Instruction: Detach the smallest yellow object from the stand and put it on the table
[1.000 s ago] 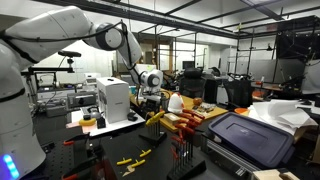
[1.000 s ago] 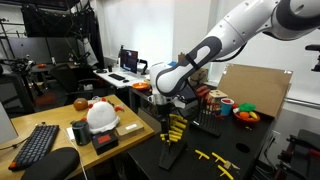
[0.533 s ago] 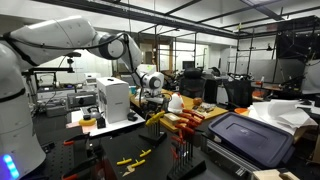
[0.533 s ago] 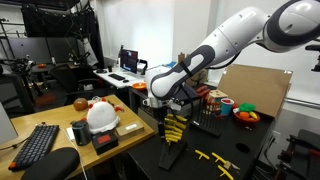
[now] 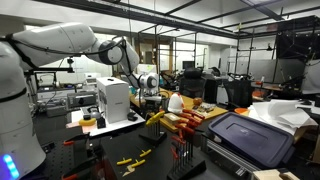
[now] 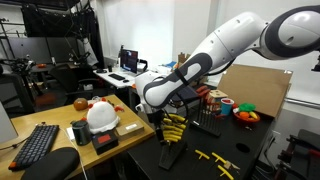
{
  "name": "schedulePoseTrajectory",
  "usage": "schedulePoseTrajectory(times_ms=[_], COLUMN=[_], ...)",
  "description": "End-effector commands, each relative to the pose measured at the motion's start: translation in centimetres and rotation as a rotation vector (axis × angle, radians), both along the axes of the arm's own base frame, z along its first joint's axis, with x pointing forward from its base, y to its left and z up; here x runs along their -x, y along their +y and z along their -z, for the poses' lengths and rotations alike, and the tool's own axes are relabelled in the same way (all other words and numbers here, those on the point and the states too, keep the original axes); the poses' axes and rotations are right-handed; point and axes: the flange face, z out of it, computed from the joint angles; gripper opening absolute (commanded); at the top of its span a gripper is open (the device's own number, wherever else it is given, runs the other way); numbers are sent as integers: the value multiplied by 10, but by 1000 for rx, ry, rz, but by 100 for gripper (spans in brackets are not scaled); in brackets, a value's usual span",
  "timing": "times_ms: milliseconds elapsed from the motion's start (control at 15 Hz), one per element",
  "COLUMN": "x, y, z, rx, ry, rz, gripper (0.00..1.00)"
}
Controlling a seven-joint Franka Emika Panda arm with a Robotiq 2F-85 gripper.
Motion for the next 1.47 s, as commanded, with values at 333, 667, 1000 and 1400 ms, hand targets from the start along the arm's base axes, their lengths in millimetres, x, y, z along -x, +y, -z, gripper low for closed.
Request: schedulePoseTrajectory(times_ms=[333, 667, 1000, 1400], x=[1, 8, 19, 32], y=[28, 26, 33, 30], z=[19, 52, 57, 59], rx=[82, 125, 157, 232], ry=[53, 132, 174, 253], rz=[-89, -61, -75, -84], gripper=[100, 100, 100, 100])
